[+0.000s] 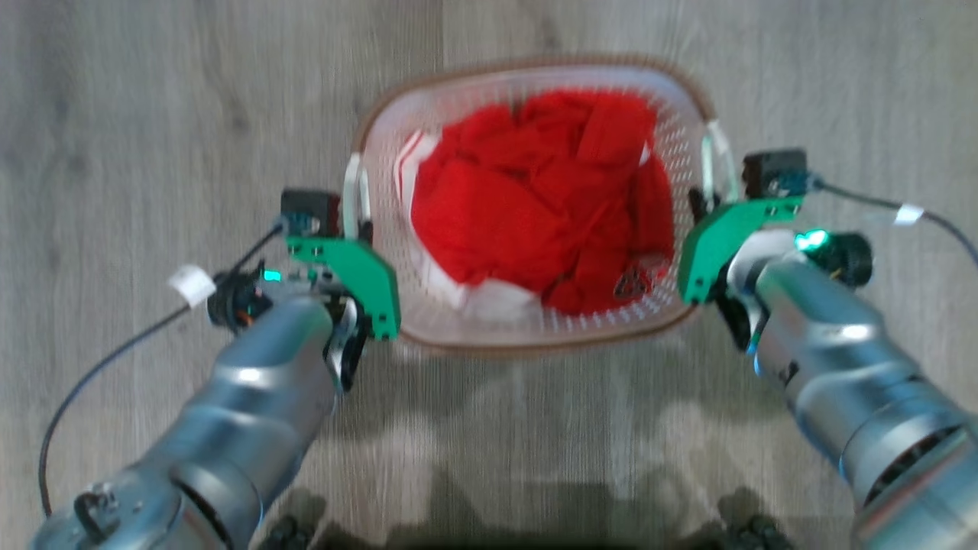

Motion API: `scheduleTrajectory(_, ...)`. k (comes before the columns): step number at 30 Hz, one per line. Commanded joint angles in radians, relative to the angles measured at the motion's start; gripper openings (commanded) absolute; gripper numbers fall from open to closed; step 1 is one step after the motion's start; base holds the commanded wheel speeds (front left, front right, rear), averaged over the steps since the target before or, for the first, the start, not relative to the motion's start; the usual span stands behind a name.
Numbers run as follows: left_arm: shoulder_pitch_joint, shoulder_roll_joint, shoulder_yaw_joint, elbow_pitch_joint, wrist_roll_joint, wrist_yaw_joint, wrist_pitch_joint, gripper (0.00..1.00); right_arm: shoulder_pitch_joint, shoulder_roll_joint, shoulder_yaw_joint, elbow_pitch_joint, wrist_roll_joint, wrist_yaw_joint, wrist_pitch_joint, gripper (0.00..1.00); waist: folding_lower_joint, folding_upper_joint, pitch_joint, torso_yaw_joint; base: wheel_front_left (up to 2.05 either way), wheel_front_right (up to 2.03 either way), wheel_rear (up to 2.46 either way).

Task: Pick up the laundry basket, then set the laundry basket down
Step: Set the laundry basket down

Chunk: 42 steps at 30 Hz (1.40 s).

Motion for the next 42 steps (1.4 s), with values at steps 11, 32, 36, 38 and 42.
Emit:
scheduleTrajectory(11, -0.135, 0.020, 0.060, -0.051, 0.075, 0.033, -0.015, 0.00, -0.068, -0.016, -0.173, -0.009, -0.191, -0.002, -0.021, 0.00, -0.0004, 0.0000, 0.257, 0.040, 0.00, 0.00, 0.00)
scheduleTrajectory(32, -0.142, 0.020, 0.111, -0.080, 0.170, 0.037, -0.015, 0.00, -0.055, 0.018, -0.434, -0.013, -0.465, -0.002, -0.021, 0.00, -0.0004, 0.0000, 0.322, 0.042, 0.00, 0.00, 0.00)
scheduleTrajectory(36, -0.139, 0.020, 0.115, -0.083, 0.176, 0.035, -0.015, 0.00, -0.047, 0.020, -0.470, -0.019, -0.507, -0.002, -0.021, 0.00, -0.0004, 0.0000, 0.327, 0.043, 0.00, 0.00, 0.00)
scheduleTrajectory(38, -0.139, 0.020, 0.117, -0.084, 0.177, 0.035, -0.015, 0.00, -0.043, 0.020, -0.486, -0.021, -0.525, -0.002, -0.021, 0.00, -0.0004, 0.0000, 0.328, 0.043, 0.00, 0.00, 0.00)
scheduleTrajectory(42, -0.136, 0.020, 0.120, -0.086, 0.179, 0.034, -0.015, 0.00, -0.035, 0.022, -0.514, -0.023, -0.556, -0.002, -0.021, 0.00, -0.0004, 0.0000, 0.328, 0.043, 0.00, 0.00, 0.00)
